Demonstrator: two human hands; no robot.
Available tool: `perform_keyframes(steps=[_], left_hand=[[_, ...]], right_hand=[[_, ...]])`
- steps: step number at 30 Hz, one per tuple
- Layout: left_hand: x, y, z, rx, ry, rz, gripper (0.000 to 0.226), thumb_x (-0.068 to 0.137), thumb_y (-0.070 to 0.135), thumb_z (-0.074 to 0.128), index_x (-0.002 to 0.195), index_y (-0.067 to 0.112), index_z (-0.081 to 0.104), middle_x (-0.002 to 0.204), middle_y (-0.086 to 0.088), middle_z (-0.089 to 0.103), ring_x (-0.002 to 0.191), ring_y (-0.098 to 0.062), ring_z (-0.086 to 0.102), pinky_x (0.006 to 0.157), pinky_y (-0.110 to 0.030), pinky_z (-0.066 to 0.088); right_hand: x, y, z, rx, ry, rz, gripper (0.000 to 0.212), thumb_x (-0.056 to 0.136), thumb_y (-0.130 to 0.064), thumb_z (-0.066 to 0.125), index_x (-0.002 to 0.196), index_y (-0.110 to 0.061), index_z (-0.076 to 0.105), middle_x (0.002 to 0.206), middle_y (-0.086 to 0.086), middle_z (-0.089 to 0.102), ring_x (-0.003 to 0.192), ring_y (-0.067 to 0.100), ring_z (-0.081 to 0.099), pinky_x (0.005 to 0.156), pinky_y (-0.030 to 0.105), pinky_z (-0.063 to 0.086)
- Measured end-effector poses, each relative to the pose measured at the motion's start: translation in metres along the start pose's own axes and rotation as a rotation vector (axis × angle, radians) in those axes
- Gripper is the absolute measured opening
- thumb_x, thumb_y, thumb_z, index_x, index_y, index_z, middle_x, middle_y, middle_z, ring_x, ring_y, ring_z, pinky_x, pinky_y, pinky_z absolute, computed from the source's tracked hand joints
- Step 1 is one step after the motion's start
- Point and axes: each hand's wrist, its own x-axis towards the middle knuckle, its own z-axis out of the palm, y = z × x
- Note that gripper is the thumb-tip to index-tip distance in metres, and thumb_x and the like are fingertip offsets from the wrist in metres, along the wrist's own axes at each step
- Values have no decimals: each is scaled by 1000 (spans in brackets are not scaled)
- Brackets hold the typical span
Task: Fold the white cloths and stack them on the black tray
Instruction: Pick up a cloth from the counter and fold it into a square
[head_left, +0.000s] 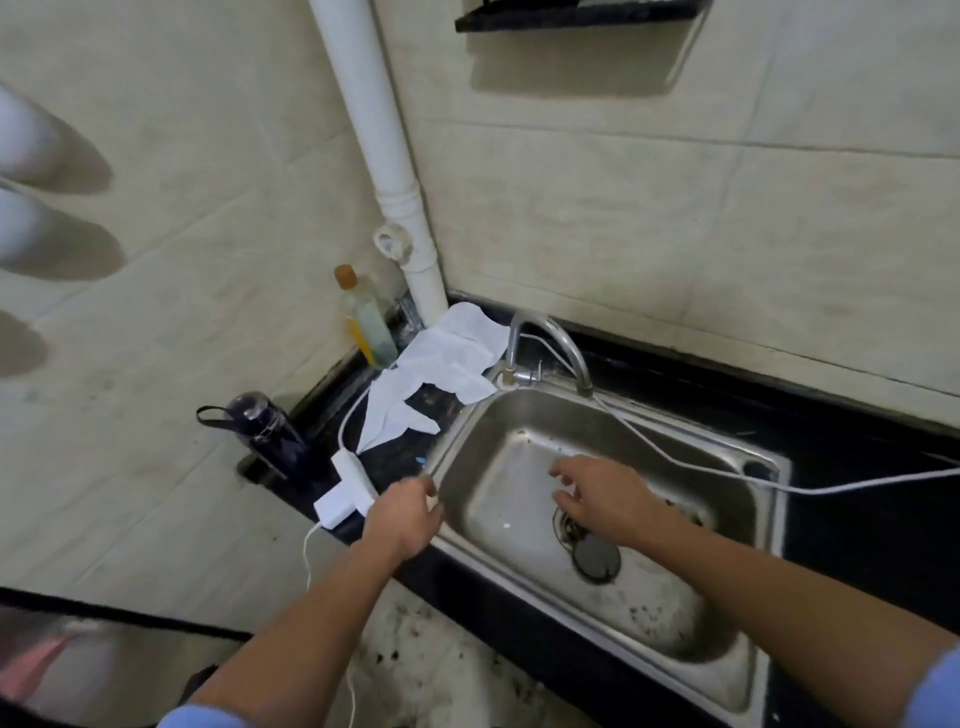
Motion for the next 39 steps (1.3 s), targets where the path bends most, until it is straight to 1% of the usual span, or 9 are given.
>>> perform_keyframes(steps=[6, 11, 16, 20, 22, 25, 28, 32, 39], left_hand=[[72, -31, 2, 13, -85, -19, 26, 85, 28, 55, 108, 14, 56, 114, -10, 50, 102, -30, 56, 86, -38, 48], [155, -60, 0, -1, -24, 1, 47, 85, 23, 56, 129, 14, 44, 130, -14, 39, 114, -35, 45, 84, -44, 46], [221, -90, 11, -119, -70, -132, 61, 88, 33, 57, 143, 21, 32, 146, -18, 22, 127, -41, 32, 98, -51, 38], [236, -102, 25, -67, -28, -78, 25, 86, 16, 55, 110, 7, 58, 116, -20, 47, 105, -39, 49, 84, -44, 45], [234, -100, 22, -160, 49, -45, 12, 81, 4, 57, 92, 3, 59, 102, -18, 54, 92, -36, 55, 73, -41, 46], [223, -85, 12, -249, 148, 37, 7, 79, 4, 59, 78, 5, 52, 89, -15, 54, 76, -30, 53, 62, -37, 40], [204, -61, 4, -300, 186, 110, 13, 80, 11, 60, 73, 8, 49, 82, -9, 53, 70, -26, 52, 58, -33, 37], [159, -15, 3, -335, 204, 189, 17, 83, 13, 58, 70, 15, 46, 77, -5, 53, 67, -22, 51, 59, -31, 36], [56, 93, 39, -304, 216, 381, 14, 81, 10, 57, 72, 15, 47, 77, -1, 52, 67, -20, 48, 59, -31, 33]], right_hand=[[50, 1, 21, -11, -101, 57, 37, 95, -41, 48, 131, -32, 49, 126, -7, 58, 104, 11, 61, 84, 27, 45], [81, -4, 38, -8, -126, 189, 37, 94, -42, 50, 130, -33, 51, 123, -9, 61, 104, 9, 61, 85, 23, 44], [102, -9, 61, 19, -140, 277, 37, 95, -43, 49, 131, -35, 50, 123, -10, 60, 101, 9, 61, 81, 21, 43], [101, -9, 75, 27, -175, 309, 37, 96, -42, 47, 132, -33, 49, 118, -8, 60, 96, 11, 58, 76, 21, 40], [96, -8, 77, 24, -168, 320, 35, 95, -42, 47, 129, -32, 52, 116, -8, 61, 98, 11, 57, 77, 22, 41], [87, -3, 78, 34, -150, 333, 27, 93, -39, 49, 118, -30, 57, 100, -11, 59, 88, 10, 54, 70, 22, 34], [71, 3, 72, 33, -110, 352, 25, 91, -40, 51, 113, -30, 58, 98, -10, 60, 81, 10, 53, 66, 23, 36], [31, 11, 52, 65, -46, 356, 32, 92, -37, 53, 123, -28, 56, 113, -4, 64, 94, 15, 61, 76, 28, 48], [-118, 62, 47, 125, 61, 448, 38, 91, -42, 54, 127, -28, 55, 112, -4, 64, 96, 16, 62, 81, 28, 49]])
